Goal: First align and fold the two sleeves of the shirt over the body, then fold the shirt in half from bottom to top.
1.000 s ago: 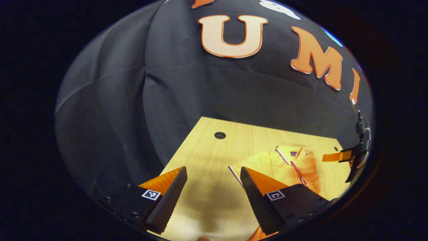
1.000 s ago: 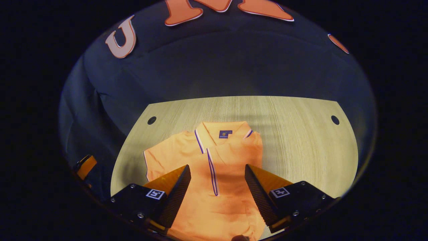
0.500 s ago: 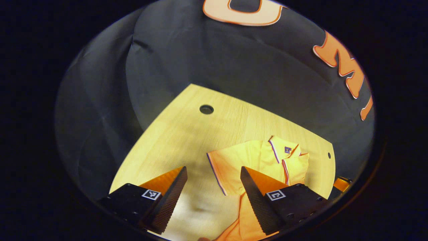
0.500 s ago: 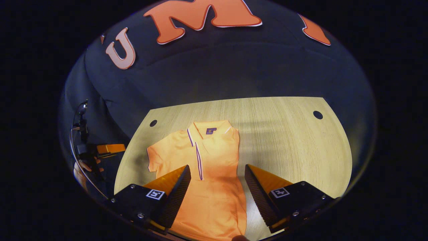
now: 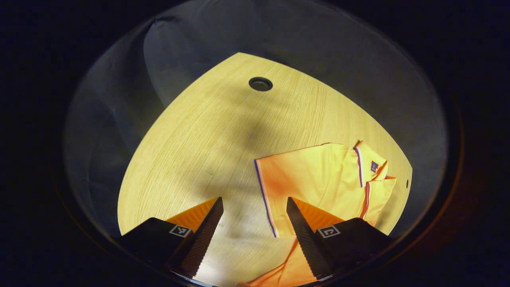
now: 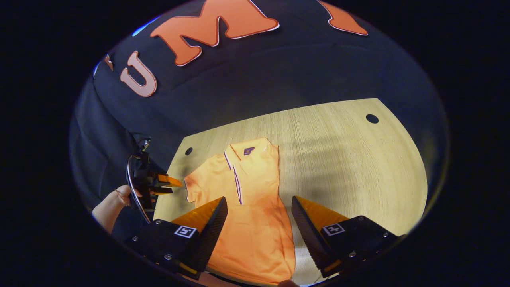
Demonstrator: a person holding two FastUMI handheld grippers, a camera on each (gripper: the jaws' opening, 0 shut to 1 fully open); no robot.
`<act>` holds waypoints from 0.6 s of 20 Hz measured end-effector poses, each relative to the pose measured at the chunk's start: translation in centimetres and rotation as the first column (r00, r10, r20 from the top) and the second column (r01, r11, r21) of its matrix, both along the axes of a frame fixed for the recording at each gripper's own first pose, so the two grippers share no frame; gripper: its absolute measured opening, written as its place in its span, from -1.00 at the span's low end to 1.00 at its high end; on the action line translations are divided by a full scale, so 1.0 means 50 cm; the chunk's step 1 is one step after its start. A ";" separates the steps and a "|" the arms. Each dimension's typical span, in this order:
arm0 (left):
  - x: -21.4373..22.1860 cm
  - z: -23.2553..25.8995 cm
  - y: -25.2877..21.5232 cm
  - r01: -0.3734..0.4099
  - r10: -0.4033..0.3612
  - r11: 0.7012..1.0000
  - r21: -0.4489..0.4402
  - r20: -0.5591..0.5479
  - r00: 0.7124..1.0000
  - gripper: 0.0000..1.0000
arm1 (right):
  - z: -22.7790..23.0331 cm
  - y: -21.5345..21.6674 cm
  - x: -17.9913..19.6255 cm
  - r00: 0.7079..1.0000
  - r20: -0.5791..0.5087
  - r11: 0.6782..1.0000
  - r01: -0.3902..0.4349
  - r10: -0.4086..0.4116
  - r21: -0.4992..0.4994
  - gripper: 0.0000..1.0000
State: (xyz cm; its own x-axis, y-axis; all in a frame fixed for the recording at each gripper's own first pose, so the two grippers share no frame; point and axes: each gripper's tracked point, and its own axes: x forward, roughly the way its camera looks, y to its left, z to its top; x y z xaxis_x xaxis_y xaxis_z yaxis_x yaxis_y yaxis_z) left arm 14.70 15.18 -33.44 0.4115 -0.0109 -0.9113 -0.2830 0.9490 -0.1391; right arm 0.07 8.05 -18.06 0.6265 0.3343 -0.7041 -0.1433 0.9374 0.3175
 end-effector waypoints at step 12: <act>0.022 -0.058 -0.009 0.008 -0.002 0.997 0.072 -0.082 0.997 0.93 | -0.016 -0.020 -0.003 1.000 -0.029 0.999 -0.001 0.002 0.037 0.97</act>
